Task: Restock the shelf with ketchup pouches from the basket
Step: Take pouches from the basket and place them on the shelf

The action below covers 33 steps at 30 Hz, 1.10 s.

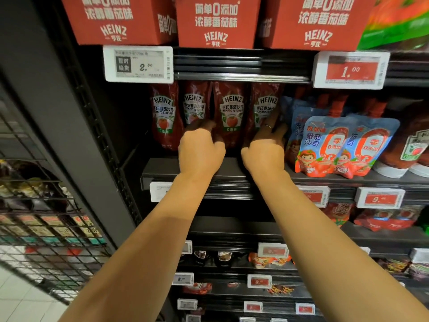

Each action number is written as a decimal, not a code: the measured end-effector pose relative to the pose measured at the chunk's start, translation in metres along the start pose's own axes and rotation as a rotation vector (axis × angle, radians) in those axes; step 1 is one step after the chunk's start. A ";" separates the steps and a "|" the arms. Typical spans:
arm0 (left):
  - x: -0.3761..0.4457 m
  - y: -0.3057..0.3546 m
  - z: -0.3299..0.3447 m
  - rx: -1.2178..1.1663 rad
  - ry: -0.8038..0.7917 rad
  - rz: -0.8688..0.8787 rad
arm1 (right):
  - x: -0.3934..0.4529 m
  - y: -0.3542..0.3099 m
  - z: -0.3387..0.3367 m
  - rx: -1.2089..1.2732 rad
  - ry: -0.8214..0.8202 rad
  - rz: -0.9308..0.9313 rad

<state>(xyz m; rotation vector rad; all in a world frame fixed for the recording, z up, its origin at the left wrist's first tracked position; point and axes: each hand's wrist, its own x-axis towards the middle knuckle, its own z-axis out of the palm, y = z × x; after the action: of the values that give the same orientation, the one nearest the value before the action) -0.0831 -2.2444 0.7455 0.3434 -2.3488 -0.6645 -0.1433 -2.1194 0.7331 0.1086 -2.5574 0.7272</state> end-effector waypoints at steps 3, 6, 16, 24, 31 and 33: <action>0.006 -0.020 -0.016 -0.041 0.275 -0.105 | -0.005 -0.001 -0.002 0.122 -0.031 0.022; 0.022 -0.049 -0.021 0.056 0.154 -0.268 | -0.001 -0.009 0.002 0.136 -0.094 0.094; 0.038 -0.068 -0.001 0.108 0.046 -0.291 | 0.006 -0.014 0.021 0.094 0.041 0.108; 0.034 -0.073 -0.012 -0.022 -0.011 -0.294 | 0.005 -0.011 0.014 0.103 -0.010 0.121; -0.008 -0.103 -0.049 -0.211 -0.175 -0.136 | -0.016 -0.006 -0.008 0.028 -0.093 0.112; -0.038 -0.116 -0.059 -0.323 -0.154 -0.021 | -0.032 -0.003 -0.012 0.074 -0.014 0.072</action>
<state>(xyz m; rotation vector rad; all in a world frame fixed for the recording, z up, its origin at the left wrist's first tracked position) -0.0075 -2.3474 0.7006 0.1767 -2.3310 -1.0965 -0.1095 -2.1173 0.7286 0.0463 -2.5598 0.8515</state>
